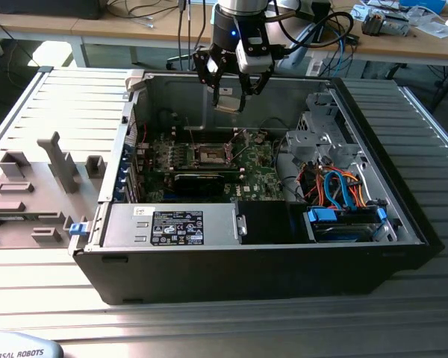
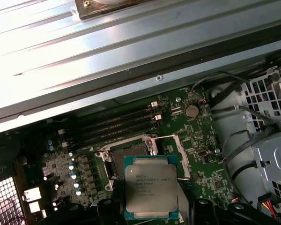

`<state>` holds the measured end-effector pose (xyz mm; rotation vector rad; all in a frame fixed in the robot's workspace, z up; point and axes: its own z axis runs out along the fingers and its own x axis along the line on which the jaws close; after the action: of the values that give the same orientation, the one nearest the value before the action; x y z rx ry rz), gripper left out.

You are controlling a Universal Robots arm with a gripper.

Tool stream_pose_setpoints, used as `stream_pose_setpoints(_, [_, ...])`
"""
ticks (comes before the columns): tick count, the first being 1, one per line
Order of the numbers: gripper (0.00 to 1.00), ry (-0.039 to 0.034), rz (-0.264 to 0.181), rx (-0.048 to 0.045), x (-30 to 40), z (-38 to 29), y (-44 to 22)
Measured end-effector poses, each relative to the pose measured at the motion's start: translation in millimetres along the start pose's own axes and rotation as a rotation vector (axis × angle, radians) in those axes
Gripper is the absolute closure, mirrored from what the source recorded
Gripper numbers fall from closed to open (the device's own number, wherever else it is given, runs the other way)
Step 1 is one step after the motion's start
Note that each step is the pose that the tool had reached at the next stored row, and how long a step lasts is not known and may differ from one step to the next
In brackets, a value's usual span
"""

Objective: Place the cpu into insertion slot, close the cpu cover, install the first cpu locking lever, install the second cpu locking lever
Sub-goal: 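Place the cpu into insertion slot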

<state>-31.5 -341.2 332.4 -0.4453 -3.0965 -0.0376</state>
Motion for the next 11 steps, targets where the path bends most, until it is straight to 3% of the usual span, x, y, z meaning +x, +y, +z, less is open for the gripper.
stream_pose_setpoints(11, [0.46, -0.0002, 0.005, -0.0001, 0.0, 0.0, 0.0])
